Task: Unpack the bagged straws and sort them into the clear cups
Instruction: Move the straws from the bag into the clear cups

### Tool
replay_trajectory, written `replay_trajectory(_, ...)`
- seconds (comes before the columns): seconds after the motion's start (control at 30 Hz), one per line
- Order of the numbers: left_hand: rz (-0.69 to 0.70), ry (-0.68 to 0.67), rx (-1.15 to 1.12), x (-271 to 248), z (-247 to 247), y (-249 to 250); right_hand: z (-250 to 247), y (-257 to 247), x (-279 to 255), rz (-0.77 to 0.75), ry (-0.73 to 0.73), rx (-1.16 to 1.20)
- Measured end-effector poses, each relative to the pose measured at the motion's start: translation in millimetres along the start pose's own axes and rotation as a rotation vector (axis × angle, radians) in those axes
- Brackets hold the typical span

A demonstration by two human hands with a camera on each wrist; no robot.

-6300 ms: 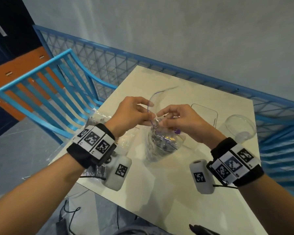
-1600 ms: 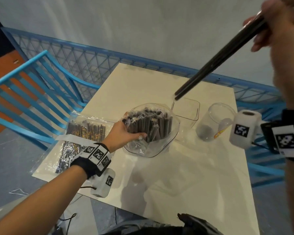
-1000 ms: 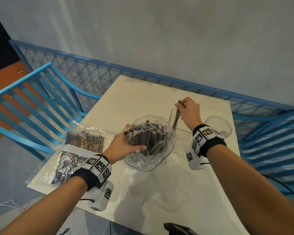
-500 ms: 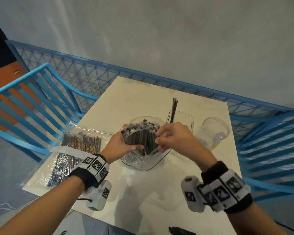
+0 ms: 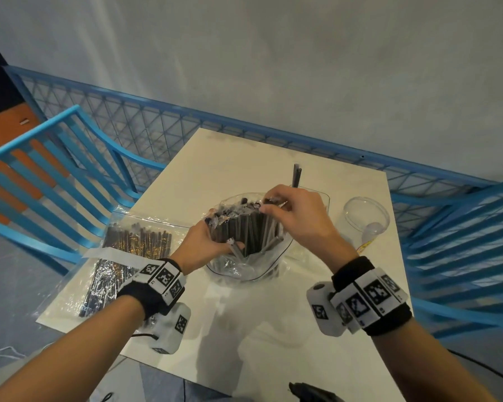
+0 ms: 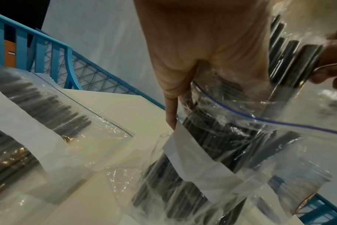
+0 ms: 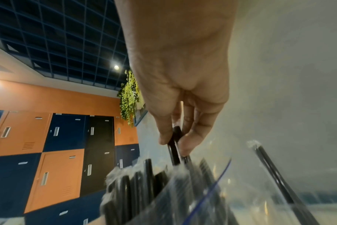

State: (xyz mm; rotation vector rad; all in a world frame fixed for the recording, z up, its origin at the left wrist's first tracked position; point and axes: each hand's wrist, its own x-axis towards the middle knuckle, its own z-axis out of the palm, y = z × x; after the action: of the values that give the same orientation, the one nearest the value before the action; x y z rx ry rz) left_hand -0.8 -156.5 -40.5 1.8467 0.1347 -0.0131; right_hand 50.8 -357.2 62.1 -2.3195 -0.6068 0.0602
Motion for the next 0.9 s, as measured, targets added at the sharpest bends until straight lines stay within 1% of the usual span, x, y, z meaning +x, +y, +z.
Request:
replay_trajectory(0.1,-0.002,-0.008,-0.021,0.4,0.3,1.5,-24.6,-6.5,3.7,-0.015,0.028,0.094)
replay_trajectory(0.13,-0.003,-0.006,-0.030,0.4,0.1,1.6,-38.1,-11.1,5.7,-0.041,0.055,0.109)
replay_trajectory(0.33,-0.012,0.006,-0.054,2.2,-1.6,-4.0,-152.5,-46.4,18.6,-0.246,0.384,0.183)
replay_trajectory(0.43,-0.018,0.006,-0.051,2.8,-1.7,-5.3,-180.0,-51.0,24.0,-0.300,0.493,0.198)
replay_trajectory(0.5,-0.023,-0.001,-0.053,2.8,-1.8,-4.6,-175.6,-42.1,37.6,-0.272,0.519,0.164)
replay_trajectory(0.53,-0.027,0.000,-0.057,2.9,-1.8,-4.5,-166.9,-34.0,46.7,-0.228,0.509,0.139)
replay_trajectory(0.6,-0.039,-0.001,-0.061,2.4,-1.5,-4.0,-138.6,-14.3,63.5,-0.112,0.435,0.088)
replay_trajectory(0.7,-0.054,0.001,-0.058,1.4,-1.4,-3.8,-81.0,22.3,79.1,0.073,0.266,-0.004)
replay_trajectory(0.77,-0.058,0.012,-0.042,0.4,-2.0,-1.8,-46.7,44.2,83.9,0.147,0.187,-0.035)
replay_trajectory(0.83,-0.067,0.012,-0.017,-0.6,-1.7,0.6,-22.8,60.6,86.7,0.193,0.148,-0.056)
replay_trajectory(0.9,-0.077,0.010,-0.011,-1.0,-0.5,1.1,-7.6,69.6,87.0,0.231,0.146,-0.045)
